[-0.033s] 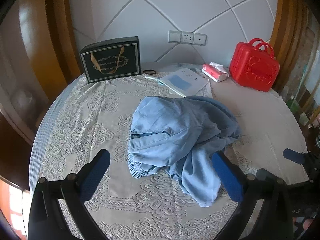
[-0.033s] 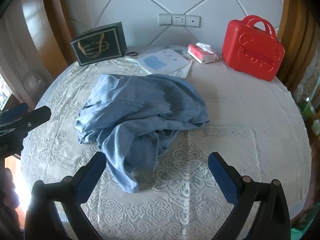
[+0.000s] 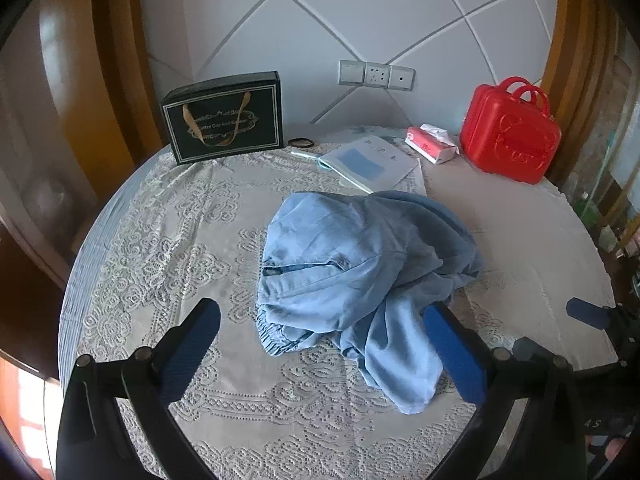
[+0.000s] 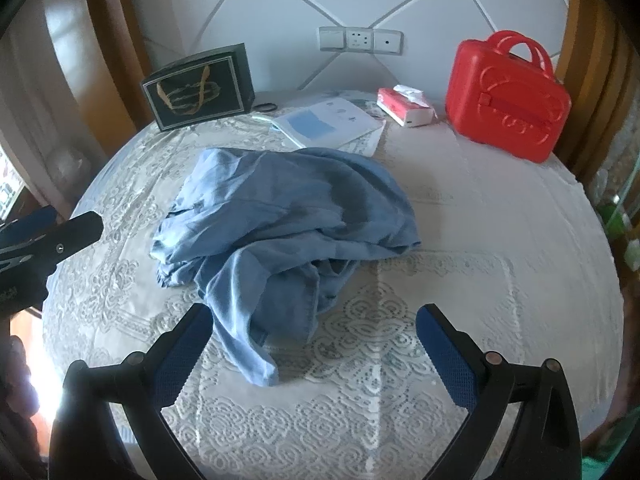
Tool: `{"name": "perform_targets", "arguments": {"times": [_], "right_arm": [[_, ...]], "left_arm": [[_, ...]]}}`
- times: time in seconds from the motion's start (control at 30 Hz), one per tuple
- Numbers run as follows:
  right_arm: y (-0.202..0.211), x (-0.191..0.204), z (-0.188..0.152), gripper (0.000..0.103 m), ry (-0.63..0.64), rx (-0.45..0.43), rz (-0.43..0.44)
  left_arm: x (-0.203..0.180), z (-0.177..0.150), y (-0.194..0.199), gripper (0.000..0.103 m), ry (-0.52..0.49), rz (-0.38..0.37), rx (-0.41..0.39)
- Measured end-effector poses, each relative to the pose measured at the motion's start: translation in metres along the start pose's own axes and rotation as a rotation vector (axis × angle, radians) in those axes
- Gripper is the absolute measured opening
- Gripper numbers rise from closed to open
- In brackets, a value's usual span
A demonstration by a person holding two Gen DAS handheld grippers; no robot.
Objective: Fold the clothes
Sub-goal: 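Move both grippers toward the crumpled blue garment on the table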
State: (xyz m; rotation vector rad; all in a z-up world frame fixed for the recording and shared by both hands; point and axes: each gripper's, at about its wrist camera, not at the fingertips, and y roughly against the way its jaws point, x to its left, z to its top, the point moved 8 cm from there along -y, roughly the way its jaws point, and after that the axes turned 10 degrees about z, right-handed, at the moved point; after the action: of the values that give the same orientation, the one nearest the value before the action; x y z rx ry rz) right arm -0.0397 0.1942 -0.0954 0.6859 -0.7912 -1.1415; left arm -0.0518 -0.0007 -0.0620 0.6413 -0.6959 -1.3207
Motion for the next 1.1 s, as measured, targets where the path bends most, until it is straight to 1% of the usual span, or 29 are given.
{"name": "perform_targets", "arguments": {"times": [0.17, 0.23, 0.33, 0.47, 0.57, 1.1], "right_arm": [[-0.001, 0.000, 0.000, 0.103, 0.004, -0.005, -0.014], [-0.007, 0.003, 0.004, 0.103, 0.009, 0.018, -0.030], [-0.003, 0.005, 0.006, 0.103, 0.019, -0.014, -0.022], [-0.005, 0.007, 0.007, 0.103, 0.020, -0.013, 0.007], [-0.006, 0.007, 0.008, 0.103, 0.015, -0.012, 0.010], [-0.012, 0.006, 0.012, 0.103, 0.018, 0.004, -0.008]], "left_arm": [[0.009, 0.001, -0.002, 0.103, 0.017, -0.016, 0.003], [0.003, -0.004, -0.005, 0.103, 0.006, 0.007, -0.009], [0.005, 0.002, -0.007, 0.103, 0.010, 0.017, 0.010], [0.009, 0.000, -0.009, 0.103, 0.012, 0.023, 0.013], [0.012, 0.001, -0.011, 0.103, 0.018, 0.027, 0.017], [0.023, 0.007, -0.024, 0.103, 0.032, 0.031, 0.052]]}}
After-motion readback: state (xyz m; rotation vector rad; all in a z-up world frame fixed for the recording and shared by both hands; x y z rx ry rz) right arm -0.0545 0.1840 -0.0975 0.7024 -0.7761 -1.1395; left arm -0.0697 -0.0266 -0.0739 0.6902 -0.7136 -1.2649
